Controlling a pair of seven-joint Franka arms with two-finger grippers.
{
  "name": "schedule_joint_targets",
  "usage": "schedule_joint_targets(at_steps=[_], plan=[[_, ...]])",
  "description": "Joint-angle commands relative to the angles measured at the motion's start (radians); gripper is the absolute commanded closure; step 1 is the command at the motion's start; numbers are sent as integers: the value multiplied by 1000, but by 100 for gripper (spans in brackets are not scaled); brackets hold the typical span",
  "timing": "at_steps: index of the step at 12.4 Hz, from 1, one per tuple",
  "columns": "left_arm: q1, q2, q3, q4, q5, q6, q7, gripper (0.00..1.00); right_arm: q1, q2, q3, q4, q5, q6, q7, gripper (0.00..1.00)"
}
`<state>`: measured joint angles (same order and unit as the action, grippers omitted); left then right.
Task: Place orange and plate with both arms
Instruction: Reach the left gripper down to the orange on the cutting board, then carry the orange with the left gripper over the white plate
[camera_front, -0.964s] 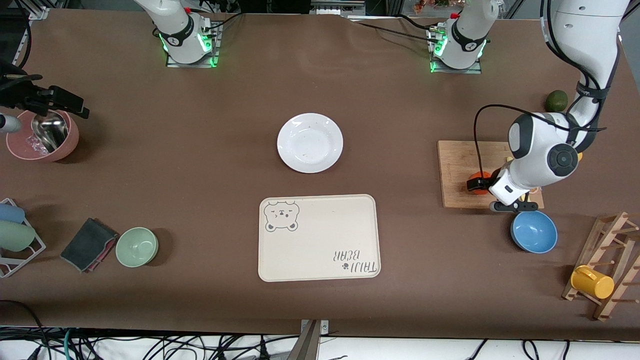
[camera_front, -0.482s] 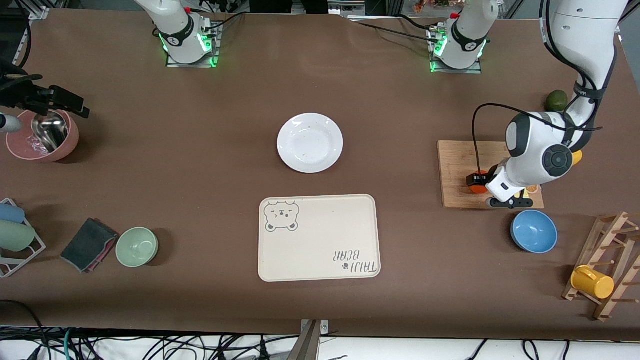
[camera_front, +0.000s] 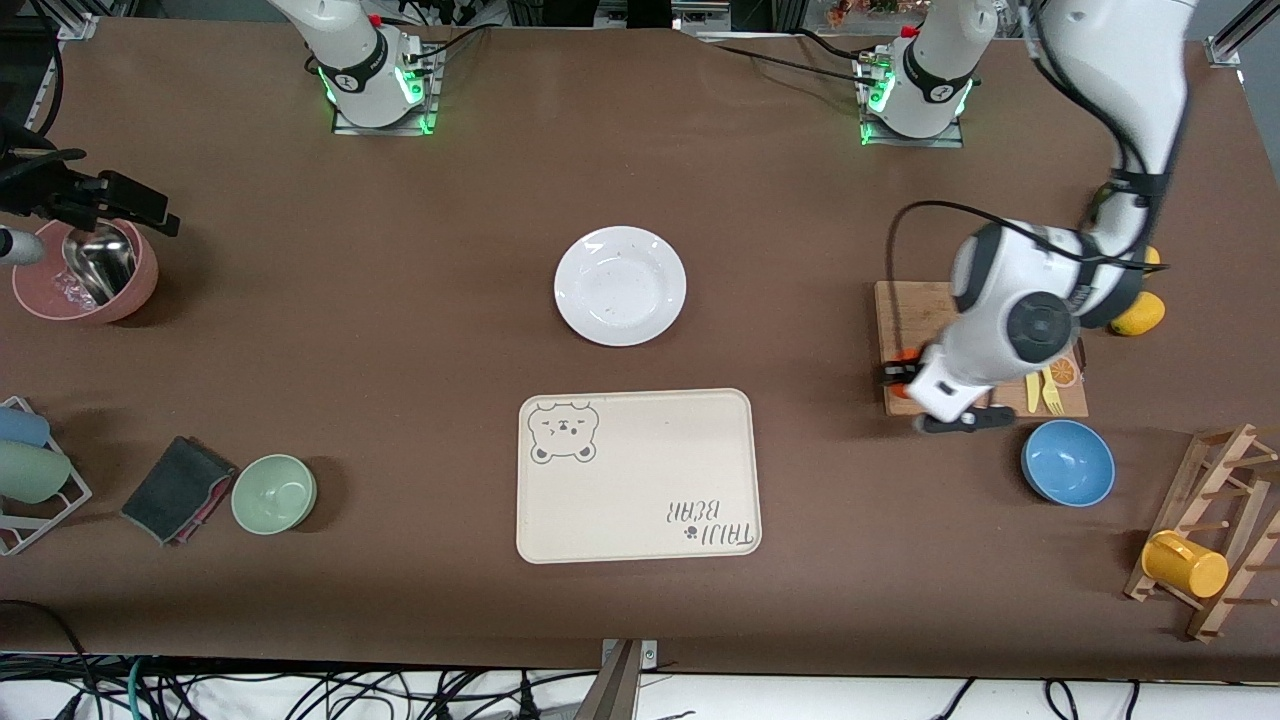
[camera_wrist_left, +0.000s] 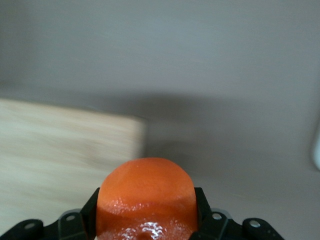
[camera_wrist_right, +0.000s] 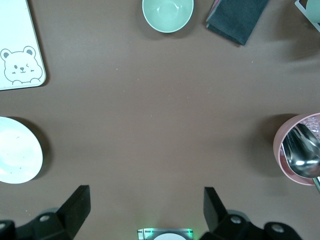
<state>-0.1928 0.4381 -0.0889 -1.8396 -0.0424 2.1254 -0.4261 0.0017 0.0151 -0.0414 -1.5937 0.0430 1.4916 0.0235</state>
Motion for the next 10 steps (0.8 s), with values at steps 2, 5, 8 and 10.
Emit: schedule_joint_targets(at_steps=[2,5,8,10], plan=[[-265,14,15,51,-134,-33,-260,100,-3,8,3,28,1,-24,-7,0],[-468,118,14,164,-136,-22,-504,100,-3,8,3,28,1,-24,-5,0],[-589,266,15,327,-143,-19,-623,100,-3,8,3,28,1,-24,-7,0],[-625,307,14,349,-146,27,-669,100,-3,8,3,28,1,-24,-7,0]])
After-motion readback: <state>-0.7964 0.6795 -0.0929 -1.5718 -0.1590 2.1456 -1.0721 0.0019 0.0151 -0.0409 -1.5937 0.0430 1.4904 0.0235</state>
